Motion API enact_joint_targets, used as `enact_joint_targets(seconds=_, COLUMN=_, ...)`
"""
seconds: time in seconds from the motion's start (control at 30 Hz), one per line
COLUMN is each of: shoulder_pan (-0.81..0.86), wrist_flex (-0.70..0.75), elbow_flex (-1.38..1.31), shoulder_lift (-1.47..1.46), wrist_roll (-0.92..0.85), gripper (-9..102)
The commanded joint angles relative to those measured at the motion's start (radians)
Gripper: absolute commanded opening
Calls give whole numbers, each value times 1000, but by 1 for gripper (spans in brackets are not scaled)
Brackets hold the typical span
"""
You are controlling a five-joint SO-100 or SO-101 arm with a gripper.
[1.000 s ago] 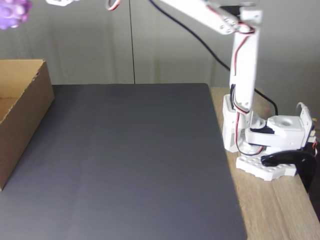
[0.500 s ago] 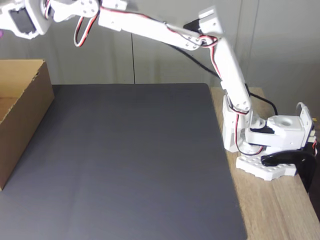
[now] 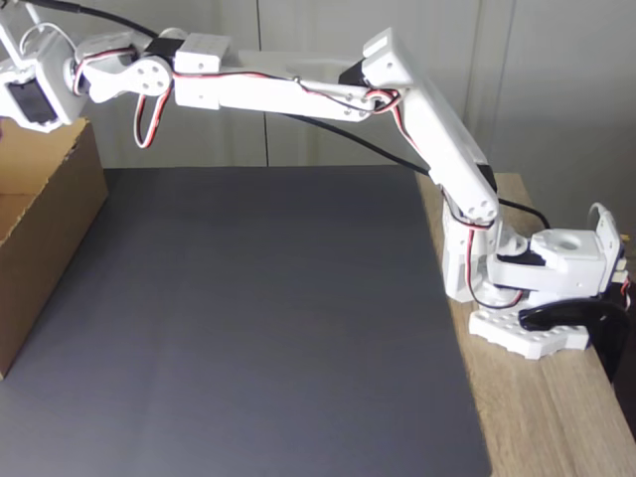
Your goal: Grasp a ball and put it in the box.
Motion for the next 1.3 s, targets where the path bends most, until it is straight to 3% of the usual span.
enact_joint_targets(seconds=0.0, shoulder_pan=12, wrist_flex=-28, elbow_flex=-55, shoulder_lift=17, wrist_roll=9, gripper=4)
enact_joint_targets(seconds=0.27, shoulder_pan=3, wrist_flex=-58, elbow_flex=-55, shoulder_lift=-3, wrist_roll=11, gripper=12)
enact_joint_targets(seconds=0.43, shoulder_pan=3, wrist_flex=-44, elbow_flex=-55, shoulder_lift=12, wrist_roll=9, gripper=11)
enact_joint_targets(seconds=0.57, shoulder_pan=6, wrist_flex=78, elbow_flex=-55, shoulder_lift=61, wrist_roll=5, gripper=0)
enact_joint_targets(seconds=0.83, shoulder_pan=21, wrist_flex=439, elbow_flex=-38, shoulder_lift=202, wrist_roll=9, gripper=0)
enact_joint_targets(seconds=1.0, shoulder_pan=41, wrist_flex=591, elbow_flex=-5, shoulder_lift=311, wrist_roll=12, gripper=0)
enact_joint_targets(seconds=1.27, shoulder_pan=69, wrist_flex=595, elbow_flex=331, shoulder_lift=647, wrist_roll=41, gripper=0)
